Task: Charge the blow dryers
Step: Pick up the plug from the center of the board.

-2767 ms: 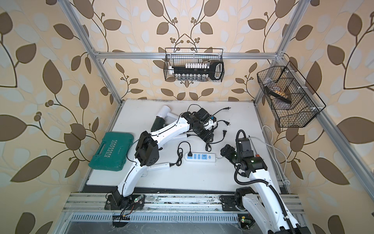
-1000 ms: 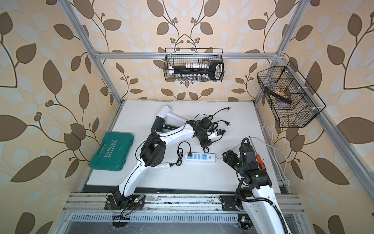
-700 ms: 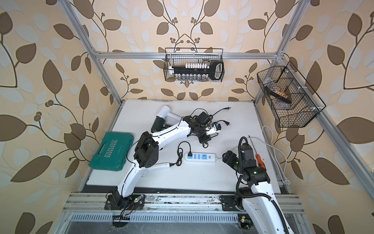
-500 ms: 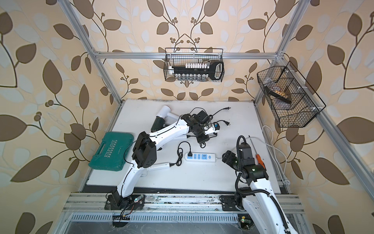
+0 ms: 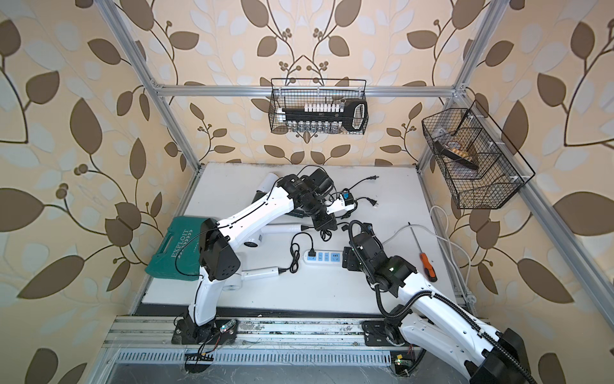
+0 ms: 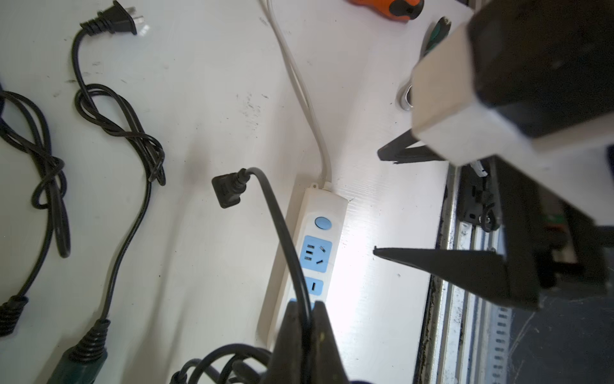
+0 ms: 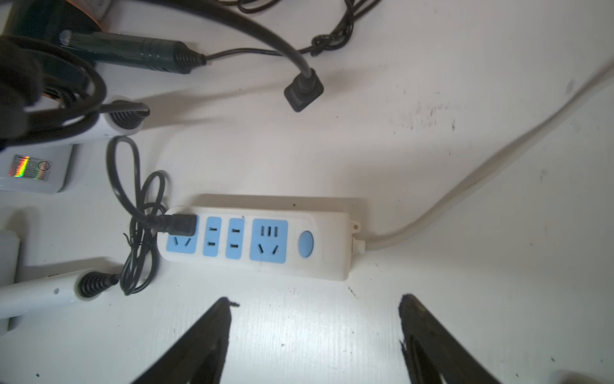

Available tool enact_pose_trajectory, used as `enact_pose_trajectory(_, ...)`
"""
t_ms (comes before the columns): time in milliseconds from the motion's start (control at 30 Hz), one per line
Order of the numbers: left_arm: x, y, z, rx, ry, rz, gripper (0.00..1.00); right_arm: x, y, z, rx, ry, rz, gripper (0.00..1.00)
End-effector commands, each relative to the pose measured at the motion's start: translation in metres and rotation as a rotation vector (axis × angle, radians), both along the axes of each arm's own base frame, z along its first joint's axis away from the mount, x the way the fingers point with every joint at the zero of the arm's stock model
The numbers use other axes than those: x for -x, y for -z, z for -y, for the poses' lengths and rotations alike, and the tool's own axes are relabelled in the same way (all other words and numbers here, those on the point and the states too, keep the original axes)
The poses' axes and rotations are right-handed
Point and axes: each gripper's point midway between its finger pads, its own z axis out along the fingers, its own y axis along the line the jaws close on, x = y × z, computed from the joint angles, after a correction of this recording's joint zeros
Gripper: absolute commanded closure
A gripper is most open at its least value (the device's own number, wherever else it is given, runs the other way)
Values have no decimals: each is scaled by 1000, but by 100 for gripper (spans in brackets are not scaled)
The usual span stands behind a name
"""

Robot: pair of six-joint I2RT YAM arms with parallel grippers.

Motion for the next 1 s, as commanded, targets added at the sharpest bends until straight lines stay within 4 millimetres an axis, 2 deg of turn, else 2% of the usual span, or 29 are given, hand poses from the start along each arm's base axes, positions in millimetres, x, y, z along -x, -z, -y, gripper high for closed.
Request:
enact_pose_trajectory(0,14,-31,-19,48,6,-28,100,-13,-26,-3,49,-69,135,21)
enact_pose_trajectory(67,17,-32,-27,41,20,-30,100,-12,-33,-24,20,-230,216,22)
enact_pose_trajectory(167,20,-33,-37,36,39,-16,100,-7,-42,-44,10,-422,354,29)
enact_pose_trajectory(300,15,-26,-51,20,18,-27,100,-5,-61,-44,13,-461,488,33)
enact_pose_trajectory(400,2,-24,-57,19,-24,-19,100,-5,-64,-43,13,-456,450,31)
enact_pose_trajectory(567,-26,-12,-69,-37,-127,18,100,-4,-51,-51,14,-493,305,30)
enact_pose_trajectory(767,-26,-10,-82,-56,-156,27,100,-9,-42,-45,36,-446,298,30)
enact_pose_trajectory(967,-27,-10,-99,-65,-201,68,100,-14,-35,-55,73,-504,233,30)
